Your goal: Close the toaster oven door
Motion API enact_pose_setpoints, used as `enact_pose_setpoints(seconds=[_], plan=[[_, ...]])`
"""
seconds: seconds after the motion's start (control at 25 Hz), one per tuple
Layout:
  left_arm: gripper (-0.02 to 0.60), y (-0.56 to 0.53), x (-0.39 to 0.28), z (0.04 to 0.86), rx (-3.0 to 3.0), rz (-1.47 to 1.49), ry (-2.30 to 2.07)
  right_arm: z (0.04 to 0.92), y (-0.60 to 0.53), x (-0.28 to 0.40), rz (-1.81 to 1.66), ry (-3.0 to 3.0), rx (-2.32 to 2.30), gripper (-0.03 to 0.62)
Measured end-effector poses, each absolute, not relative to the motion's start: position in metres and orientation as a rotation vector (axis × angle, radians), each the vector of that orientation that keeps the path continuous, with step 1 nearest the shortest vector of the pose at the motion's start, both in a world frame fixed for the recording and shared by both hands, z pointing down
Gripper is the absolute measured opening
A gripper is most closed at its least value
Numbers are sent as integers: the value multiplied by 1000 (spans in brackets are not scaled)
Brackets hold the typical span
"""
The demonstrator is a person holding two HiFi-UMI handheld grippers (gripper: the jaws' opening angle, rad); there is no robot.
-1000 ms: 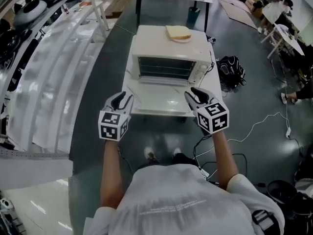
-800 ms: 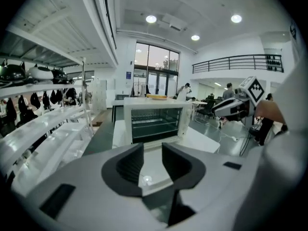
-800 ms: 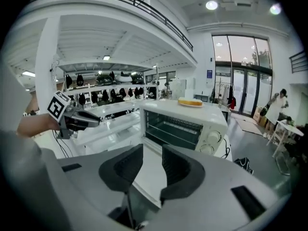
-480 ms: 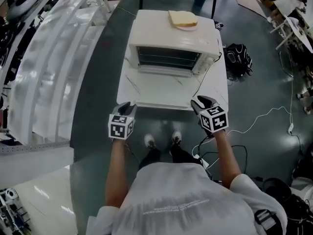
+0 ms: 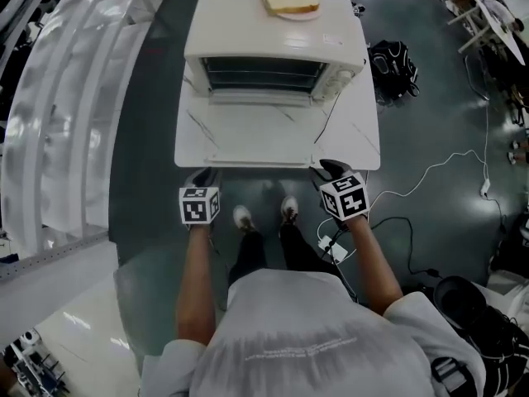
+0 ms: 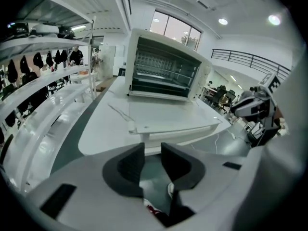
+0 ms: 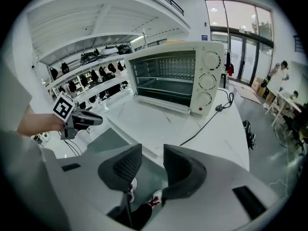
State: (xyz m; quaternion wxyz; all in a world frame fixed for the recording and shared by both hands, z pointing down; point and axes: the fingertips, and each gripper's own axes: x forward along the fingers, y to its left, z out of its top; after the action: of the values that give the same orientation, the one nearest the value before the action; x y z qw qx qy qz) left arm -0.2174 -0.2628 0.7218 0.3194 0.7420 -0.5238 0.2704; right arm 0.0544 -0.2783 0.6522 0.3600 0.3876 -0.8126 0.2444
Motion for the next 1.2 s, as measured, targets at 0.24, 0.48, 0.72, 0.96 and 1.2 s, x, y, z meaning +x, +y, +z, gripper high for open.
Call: enact_pose_setpoints(seconds=[0.24,0.48,0.72,0.96,1.2], plan=[[115,-281,-221,747,1886,661,-1474,668,-271,62,714,-2074,1033,133],[101,-287,-219,754,1869,614,-1525,671,-259,73,741,-2053,1059,133],[72,-288,-221,752,1826,594,-1548,665,-260,79,726,-2060,1073,133],[71,-288,-220,729,1836,569,-1588,649,-270,77,680,-2089,1081,133],[72,-294,-216,687,1889,543,-1639,620,-288,74,632,-2136,1108,133]])
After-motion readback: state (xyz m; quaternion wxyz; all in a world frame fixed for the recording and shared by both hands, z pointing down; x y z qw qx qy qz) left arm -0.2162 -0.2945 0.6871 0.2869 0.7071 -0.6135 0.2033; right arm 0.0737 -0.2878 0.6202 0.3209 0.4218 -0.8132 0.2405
